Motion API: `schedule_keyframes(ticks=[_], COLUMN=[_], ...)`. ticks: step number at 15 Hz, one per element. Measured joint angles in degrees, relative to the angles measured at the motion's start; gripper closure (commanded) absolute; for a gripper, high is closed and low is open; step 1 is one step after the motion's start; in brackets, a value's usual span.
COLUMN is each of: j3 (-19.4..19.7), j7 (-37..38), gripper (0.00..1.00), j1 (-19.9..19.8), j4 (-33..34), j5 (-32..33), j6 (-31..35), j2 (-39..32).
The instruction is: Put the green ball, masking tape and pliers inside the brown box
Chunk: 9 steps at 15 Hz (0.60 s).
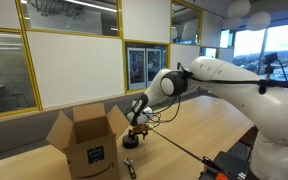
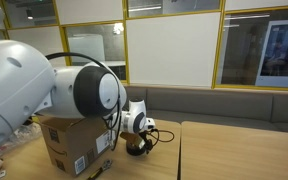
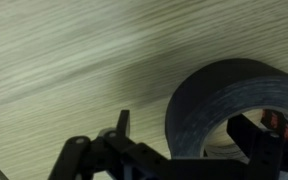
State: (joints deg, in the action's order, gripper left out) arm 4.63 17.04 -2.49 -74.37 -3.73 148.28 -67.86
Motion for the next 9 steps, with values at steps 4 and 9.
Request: schedule_keyframes(ticks=[4, 9], j3=[0.4, 0.6], j7=[0.4, 0.4], gripper=[0.26, 0.65], j1=[-0.1, -0.1], j4=[4.0, 6.9], j5=[0.0, 0.0], j6=[-2.1, -4.0], j2=[-2.6, -4.2])
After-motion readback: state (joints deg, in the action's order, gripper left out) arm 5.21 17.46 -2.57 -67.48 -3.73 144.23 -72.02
